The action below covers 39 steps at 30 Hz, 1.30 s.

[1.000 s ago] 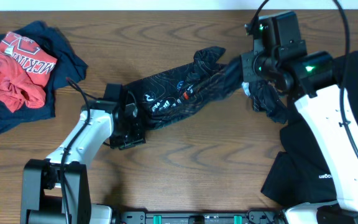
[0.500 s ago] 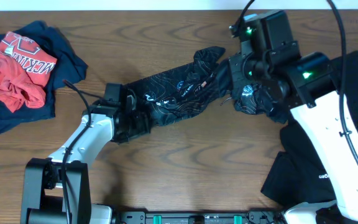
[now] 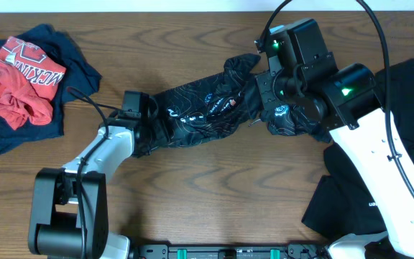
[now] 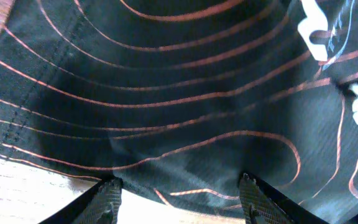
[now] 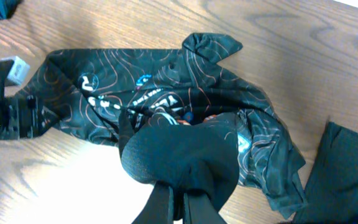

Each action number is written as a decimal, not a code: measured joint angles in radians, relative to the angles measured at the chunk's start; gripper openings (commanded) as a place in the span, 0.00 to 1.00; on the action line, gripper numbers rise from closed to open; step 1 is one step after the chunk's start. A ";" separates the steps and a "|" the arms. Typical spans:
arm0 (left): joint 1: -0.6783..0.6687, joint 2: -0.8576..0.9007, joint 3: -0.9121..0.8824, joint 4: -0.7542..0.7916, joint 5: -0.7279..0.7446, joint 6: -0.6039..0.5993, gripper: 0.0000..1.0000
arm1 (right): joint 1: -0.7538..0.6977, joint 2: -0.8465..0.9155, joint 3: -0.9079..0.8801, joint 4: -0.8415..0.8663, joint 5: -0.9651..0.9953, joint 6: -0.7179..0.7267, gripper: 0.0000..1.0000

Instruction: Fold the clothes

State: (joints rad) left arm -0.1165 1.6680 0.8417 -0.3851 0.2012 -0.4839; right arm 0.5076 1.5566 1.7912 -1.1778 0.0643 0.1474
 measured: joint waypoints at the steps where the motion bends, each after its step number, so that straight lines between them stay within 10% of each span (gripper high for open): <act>1: 0.005 0.002 0.003 0.000 0.001 -0.011 0.63 | 0.000 0.000 0.000 -0.002 0.000 0.000 0.01; 28: 0.161 0.007 0.016 -0.042 -0.093 -0.074 0.74 | -0.019 0.000 0.000 -0.004 0.003 0.000 0.01; 33: 0.162 0.018 0.017 -0.029 -0.129 -0.091 0.55 | -0.019 0.000 0.000 -0.011 0.003 0.000 0.01; 36: 0.165 0.030 0.023 -0.013 -0.142 -0.085 0.75 | -0.019 0.000 0.000 -0.019 0.000 0.000 0.01; 39: 0.164 0.043 0.035 0.013 -0.146 -0.100 0.65 | -0.019 0.000 0.000 -0.027 -0.013 0.000 0.01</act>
State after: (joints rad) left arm 0.0475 1.7115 0.8772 -0.3725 0.0555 -0.5835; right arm 0.4881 1.5566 1.7912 -1.2045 0.0509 0.1478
